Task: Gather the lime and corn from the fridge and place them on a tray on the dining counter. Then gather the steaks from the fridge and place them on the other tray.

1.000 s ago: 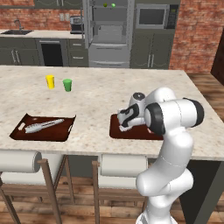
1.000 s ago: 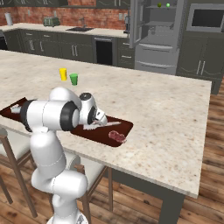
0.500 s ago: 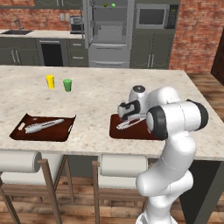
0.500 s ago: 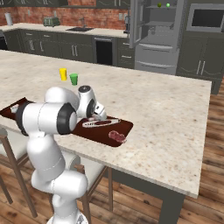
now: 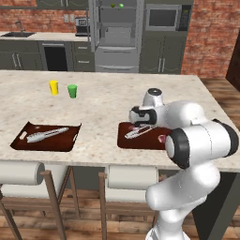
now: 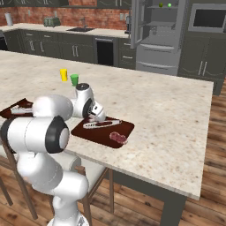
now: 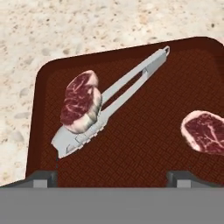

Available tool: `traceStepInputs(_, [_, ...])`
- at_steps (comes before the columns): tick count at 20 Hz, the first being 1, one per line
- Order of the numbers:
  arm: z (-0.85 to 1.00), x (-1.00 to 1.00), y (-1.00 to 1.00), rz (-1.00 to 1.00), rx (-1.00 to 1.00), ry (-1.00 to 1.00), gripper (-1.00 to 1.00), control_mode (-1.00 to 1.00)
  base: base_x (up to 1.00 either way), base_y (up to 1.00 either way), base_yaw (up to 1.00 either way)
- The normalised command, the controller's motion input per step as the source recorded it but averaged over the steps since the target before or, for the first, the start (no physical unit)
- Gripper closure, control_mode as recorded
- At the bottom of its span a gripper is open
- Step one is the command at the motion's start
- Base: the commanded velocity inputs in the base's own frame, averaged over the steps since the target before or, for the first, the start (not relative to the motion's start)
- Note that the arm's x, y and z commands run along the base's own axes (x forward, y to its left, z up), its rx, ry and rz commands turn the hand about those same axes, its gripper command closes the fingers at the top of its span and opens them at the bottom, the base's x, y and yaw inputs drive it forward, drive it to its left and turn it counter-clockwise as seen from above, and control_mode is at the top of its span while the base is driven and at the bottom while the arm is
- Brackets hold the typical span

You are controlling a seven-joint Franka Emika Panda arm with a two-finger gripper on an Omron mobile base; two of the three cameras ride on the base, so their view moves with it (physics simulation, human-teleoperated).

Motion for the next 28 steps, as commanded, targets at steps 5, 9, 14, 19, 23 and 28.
traceStepInputs(5, [0.12,-0.84,-0.08,0.01,0.04,0.0,-1.0,-1.0,0.0,0.0,0.0])
traceStepInputs(9, [0.22,-0.88,-0.05,0.04,0.01,0.0,-1.0,-1.0,0.0,0.0,0.0])
traceStepInputs(14, [0.55,-0.93,-0.01,0.06,-0.02,-0.17,-1.0,-1.0,0.0,0.0,0.0])
traceStepInputs(19, [0.78,-0.85,-0.01,0.08,-0.1,-0.31,-1.0,-1.0,0.0,0.0,0.0])
traceStepInputs(23, [0.71,-0.87,-0.08,0.07,-0.14,-0.34,-1.0,-1.0,0.0,0.0,0.0])
traceStepInputs(28, [0.46,-0.98,-0.07,0.07,-0.14,-0.25,-1.0,-1.0,0.0,0.0,0.0])
